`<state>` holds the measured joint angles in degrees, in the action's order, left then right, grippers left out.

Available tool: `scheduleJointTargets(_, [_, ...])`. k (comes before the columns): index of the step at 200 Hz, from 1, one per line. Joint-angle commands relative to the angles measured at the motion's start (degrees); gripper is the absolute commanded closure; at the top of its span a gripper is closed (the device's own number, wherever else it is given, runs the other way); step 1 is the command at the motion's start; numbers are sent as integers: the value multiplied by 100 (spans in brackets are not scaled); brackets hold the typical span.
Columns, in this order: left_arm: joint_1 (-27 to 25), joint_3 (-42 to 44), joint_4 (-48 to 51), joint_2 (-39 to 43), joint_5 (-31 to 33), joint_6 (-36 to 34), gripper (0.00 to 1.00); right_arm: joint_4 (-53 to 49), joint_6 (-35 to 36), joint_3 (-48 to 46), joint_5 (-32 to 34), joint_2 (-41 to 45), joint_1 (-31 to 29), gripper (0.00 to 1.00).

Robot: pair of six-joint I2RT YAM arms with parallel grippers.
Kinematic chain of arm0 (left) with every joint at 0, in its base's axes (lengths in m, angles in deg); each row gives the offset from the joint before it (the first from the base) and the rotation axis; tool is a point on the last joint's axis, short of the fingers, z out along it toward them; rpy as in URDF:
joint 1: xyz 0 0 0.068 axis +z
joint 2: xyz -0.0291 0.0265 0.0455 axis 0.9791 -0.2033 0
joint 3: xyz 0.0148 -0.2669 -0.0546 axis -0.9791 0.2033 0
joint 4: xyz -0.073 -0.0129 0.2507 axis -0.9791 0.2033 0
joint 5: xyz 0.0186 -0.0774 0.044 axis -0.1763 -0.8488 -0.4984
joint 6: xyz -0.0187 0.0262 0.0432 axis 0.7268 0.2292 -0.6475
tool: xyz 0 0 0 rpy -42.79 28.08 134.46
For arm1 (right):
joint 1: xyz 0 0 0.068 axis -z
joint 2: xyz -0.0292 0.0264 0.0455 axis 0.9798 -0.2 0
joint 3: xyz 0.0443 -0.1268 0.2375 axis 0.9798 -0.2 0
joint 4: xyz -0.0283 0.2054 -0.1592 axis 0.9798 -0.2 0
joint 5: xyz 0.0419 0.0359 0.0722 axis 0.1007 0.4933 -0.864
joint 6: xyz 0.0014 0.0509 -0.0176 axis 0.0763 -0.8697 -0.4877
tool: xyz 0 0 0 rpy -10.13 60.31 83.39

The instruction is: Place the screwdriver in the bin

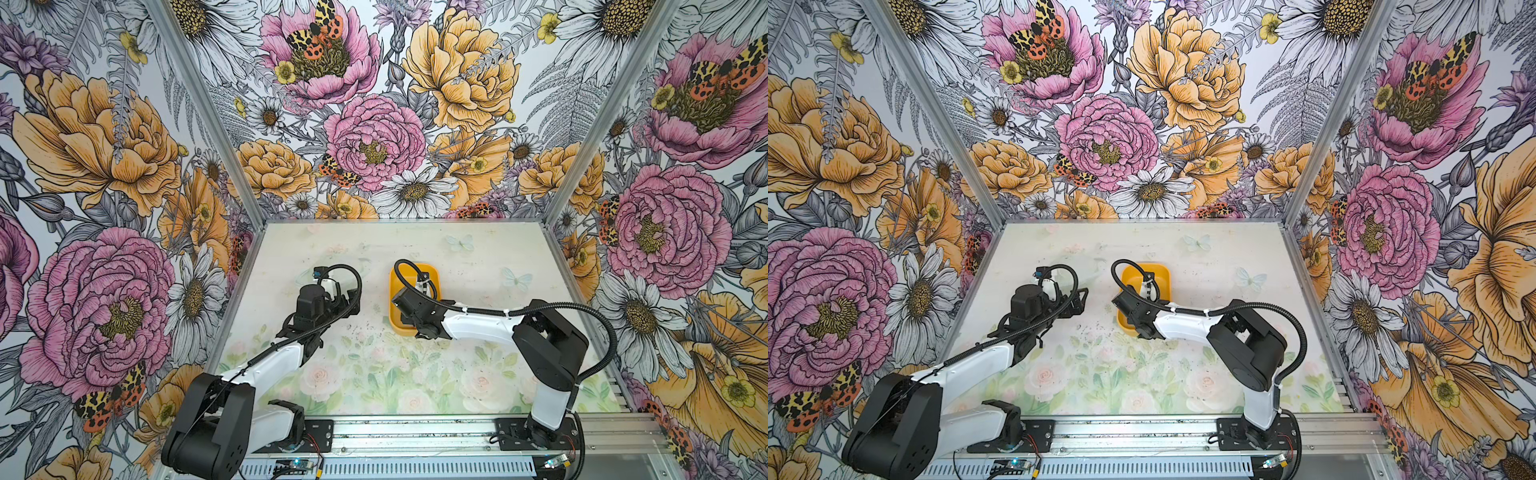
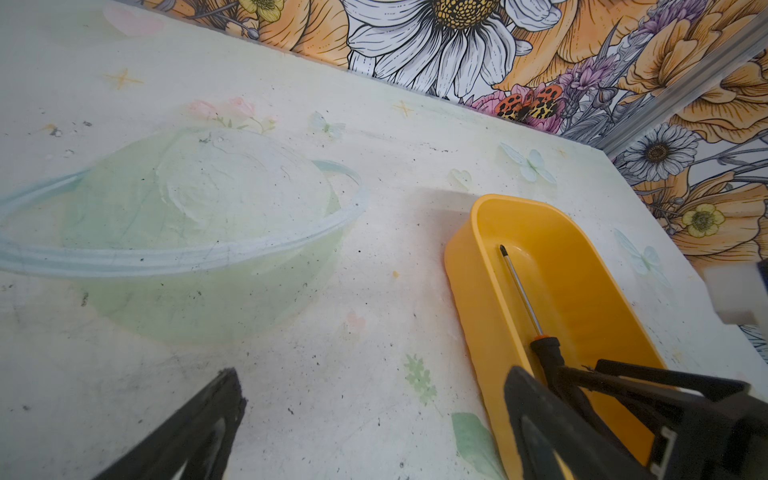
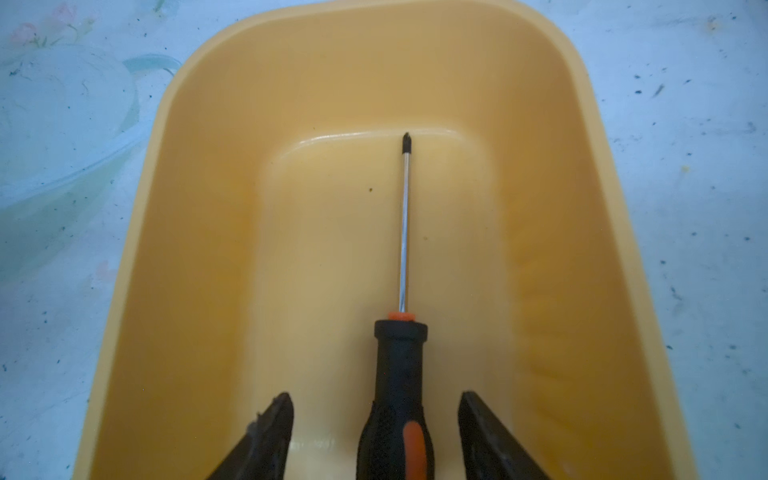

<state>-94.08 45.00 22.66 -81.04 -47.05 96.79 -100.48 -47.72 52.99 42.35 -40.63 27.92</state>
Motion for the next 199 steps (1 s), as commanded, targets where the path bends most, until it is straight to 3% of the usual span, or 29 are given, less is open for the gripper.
scheduleJointTargets(1, [-53,-138,-10,-43,105,-103,1,-152,346,221,293,425,49,33])
scheduleJointTargets(32, [-56,-180,33,-22,105,-155,1,-204,1022,256,-55,797,194,31])
scheduleJointTargets(74, [-57,-398,286,-4,162,-475,1,-218,3447,122,-2160,1394,835,30])
scheduleJointTargets(103, [-44,-642,518,41,305,-804,1,-167,4502,-388,-2244,2089,1221,31])
scheduleJointTargets(159, [11,-944,471,267,879,-1765,1,1448,4441,-1963,-2280,3377,3223,31])
scheduleJointTargets(176, [111,-851,143,256,1130,-2020,1,2039,4360,-2413,-2250,3523,3801,31])
scheduleJointTargets(199, [465,-773,-233,132,964,-2099,1,2689,4337,-2856,-2072,3492,4408,31])
